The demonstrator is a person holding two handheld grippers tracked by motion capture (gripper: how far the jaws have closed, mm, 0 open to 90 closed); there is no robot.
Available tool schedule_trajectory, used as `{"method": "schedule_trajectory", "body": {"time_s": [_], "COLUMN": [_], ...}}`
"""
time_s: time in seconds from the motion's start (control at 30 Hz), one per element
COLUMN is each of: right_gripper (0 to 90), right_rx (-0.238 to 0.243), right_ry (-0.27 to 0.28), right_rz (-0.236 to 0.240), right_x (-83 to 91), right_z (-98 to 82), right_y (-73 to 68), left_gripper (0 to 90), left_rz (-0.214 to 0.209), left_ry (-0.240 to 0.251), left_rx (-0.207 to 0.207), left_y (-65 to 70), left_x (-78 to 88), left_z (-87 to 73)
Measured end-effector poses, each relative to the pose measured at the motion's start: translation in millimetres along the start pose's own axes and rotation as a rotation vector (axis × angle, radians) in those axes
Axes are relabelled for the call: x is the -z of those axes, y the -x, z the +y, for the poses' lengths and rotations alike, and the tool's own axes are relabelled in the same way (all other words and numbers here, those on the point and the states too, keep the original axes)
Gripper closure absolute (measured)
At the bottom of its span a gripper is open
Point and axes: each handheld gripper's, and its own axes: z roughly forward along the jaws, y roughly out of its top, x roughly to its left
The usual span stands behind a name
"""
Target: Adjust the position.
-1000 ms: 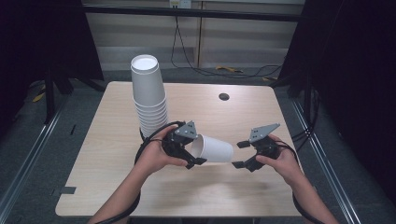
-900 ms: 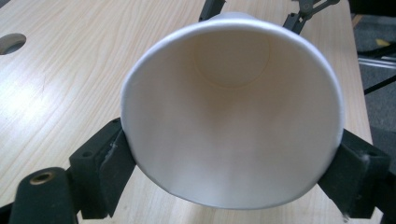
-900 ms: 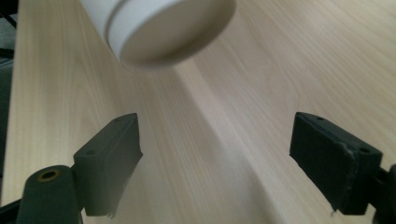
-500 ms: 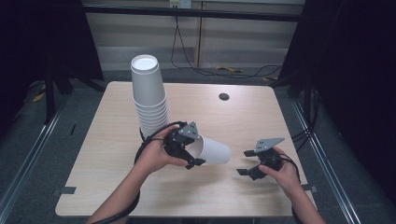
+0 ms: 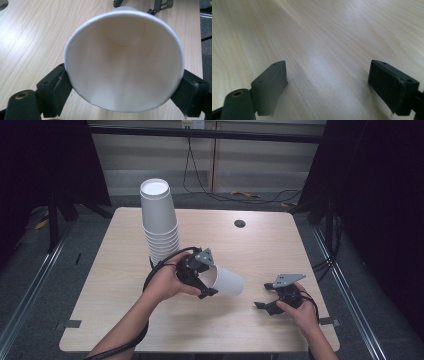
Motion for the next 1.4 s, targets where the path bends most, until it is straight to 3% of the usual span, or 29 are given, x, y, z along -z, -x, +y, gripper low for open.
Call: {"method": "schedule_trajectory", "body": {"time_s": [0.7,1.1,1.4], "right_gripper": [14.7,14.7,14.6], "right_rx": [0.013,0.012,0.014], "right_ry": [-0.004,-0.003,-0.002], "right_rz": [-0.016,-0.016,-0.017], "right_x": [-0.5,-0.5,-0.7], "right_z": [-0.2,-0.1,-0.1], "right_y": [-1.6,-1.7,-1.5], "left_gripper": [13.1,12.3,11.3], "left_rz": [0.004,0.017,0.035], "left_ry": [-0.106,-0.237,-0.287], "left_rx": [0.009,-0.012,-0.026], "left_y": [-5.2,-7.0,-7.1], "left_x": [0.3,-4.5,-4.9], "left_z": [10.1,18.8,24.5]}}
